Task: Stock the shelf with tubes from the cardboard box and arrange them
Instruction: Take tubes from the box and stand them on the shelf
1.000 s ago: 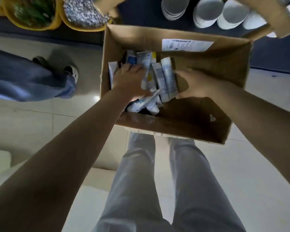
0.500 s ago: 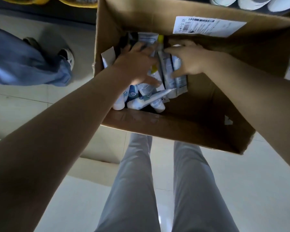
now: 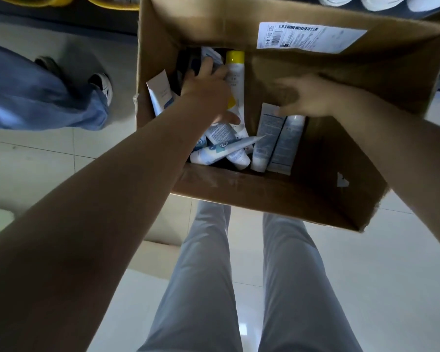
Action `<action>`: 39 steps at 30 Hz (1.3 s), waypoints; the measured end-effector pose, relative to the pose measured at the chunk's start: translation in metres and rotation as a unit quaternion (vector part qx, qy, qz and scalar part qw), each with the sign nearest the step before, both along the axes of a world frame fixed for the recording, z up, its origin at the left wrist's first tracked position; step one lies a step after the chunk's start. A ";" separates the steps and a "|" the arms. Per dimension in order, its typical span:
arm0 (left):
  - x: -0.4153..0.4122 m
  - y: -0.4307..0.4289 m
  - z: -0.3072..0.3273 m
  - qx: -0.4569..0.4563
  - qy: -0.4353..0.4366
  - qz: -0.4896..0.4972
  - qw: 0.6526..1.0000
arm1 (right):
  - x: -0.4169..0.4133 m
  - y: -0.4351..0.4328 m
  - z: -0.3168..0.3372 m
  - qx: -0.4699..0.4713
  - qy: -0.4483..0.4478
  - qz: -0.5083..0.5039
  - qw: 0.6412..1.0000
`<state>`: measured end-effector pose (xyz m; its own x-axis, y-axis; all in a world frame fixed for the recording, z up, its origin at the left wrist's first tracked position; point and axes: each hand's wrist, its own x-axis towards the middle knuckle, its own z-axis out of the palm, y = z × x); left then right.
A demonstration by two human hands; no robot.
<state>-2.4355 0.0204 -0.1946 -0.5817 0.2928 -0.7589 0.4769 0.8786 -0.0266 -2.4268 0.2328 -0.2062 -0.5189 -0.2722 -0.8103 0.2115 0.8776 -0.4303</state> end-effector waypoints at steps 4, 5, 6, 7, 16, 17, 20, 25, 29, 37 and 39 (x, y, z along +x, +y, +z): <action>0.000 0.001 -0.005 0.025 -0.005 0.043 0.999 | -0.017 -0.019 0.001 -0.014 0.044 -0.017 0.999; -0.002 0.002 -0.006 0.035 -0.012 0.060 0.998 | -0.019 -0.023 0.000 -0.013 0.049 -0.015 0.999; -0.005 0.002 -0.007 0.043 -0.023 0.075 0.996 | -0.021 -0.026 -0.001 -0.012 0.049 -0.012 0.999; -0.008 0.002 -0.008 0.050 -0.036 0.089 0.994 | -0.023 -0.030 -0.001 -0.013 0.052 -0.008 0.999; -0.018 -0.009 0.000 0.095 -0.099 0.128 0.982 | -0.037 -0.051 -0.012 -0.054 0.031 -0.053 0.997; -0.018 -0.009 0.000 0.094 -0.096 0.124 0.983 | -0.037 -0.053 -0.013 -0.069 0.018 -0.079 0.994; -0.017 -0.010 -0.001 0.099 -0.096 0.125 0.983 | -0.035 -0.058 -0.014 -0.100 0.002 -0.149 0.984; -0.010 -0.017 0.000 0.143 -0.096 0.141 0.975 | -0.030 -0.065 -0.019 -0.108 -0.006 -0.244 0.964; -0.006 -0.017 0.008 0.164 -0.085 0.130 0.974 | -0.028 -0.071 -0.029 -0.109 -0.007 -0.285 0.952; -0.005 -0.016 0.015 0.163 -0.083 0.135 0.974 | -0.015 -0.067 -0.038 -0.100 -0.015 -0.267 0.958; -0.005 -0.016 0.014 0.164 -0.080 0.140 0.973 | -0.014 -0.069 -0.039 -0.105 -0.016 -0.276 0.955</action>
<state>-2.4403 0.0046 -0.1802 -0.5554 0.3818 -0.7388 0.1920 0.9233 0.3328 -2.4404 0.1640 -0.2456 -0.6068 -0.1235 -0.7852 0.6322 0.5238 -0.5709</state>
